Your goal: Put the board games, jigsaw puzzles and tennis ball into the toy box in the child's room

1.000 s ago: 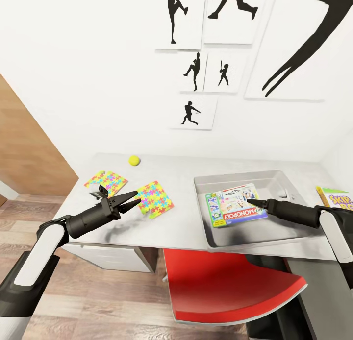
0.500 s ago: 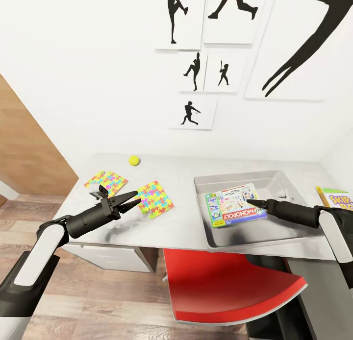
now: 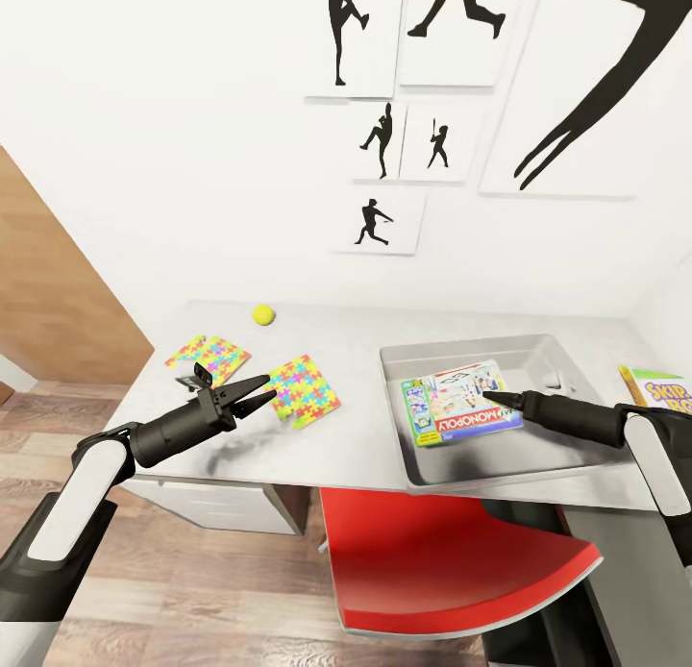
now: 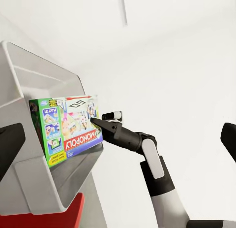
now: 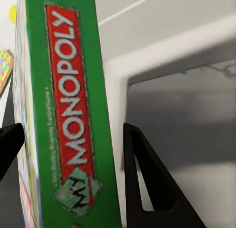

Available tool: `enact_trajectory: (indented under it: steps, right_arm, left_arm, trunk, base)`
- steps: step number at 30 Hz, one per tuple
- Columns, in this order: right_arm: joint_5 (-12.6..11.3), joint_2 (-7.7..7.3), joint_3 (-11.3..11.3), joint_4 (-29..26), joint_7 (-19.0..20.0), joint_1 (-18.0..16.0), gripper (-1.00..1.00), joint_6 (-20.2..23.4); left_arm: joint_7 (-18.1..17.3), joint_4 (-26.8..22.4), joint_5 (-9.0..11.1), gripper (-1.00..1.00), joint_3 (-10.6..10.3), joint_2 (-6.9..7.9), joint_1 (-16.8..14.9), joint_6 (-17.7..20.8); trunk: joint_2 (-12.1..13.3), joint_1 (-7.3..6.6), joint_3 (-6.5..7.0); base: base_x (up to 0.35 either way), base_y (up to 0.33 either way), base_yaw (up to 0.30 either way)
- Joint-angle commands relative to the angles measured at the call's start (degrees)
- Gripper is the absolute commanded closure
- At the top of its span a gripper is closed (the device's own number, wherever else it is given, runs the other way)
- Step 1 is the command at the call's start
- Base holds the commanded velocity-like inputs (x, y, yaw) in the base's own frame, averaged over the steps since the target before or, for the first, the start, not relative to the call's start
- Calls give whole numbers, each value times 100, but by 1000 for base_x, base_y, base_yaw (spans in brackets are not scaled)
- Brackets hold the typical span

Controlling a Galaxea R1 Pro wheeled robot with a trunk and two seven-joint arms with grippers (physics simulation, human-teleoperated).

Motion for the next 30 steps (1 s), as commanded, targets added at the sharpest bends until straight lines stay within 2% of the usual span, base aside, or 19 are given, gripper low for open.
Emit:
enact_trajectory:
  steps: [1, 4, 5, 30]
  right_arm:
    - [3, 1, -8, -1, 24, -5, 100, 36]
    - [3, 1, -8, 1, 22, -5, 100, 36]
    - [3, 1, -8, 1, 19, -5, -100, 36]
    - [-6, 6, -9, -15, -89, -5, -100, 36]
  left_arm:
    - [-11, 1, 8, -100, -4, 4, -5, 18]
    - [-11, 1, 8, -100, -4, 4, -5, 18]
    - [-11, 1, 8, -100, -4, 4, -5, 18]
    - [-11, 1, 8, -100, -4, 4, -5, 18]
  trunk:
    - [-10, 3, -9]
    - [-10, 3, -9]
    - [-10, 3, -9]
    - [-10, 3, -9]
  base:
    - [0, 0, 0]
    - [0, 0, 0]
    - [0, 0, 0]
    - [0, 0, 0]
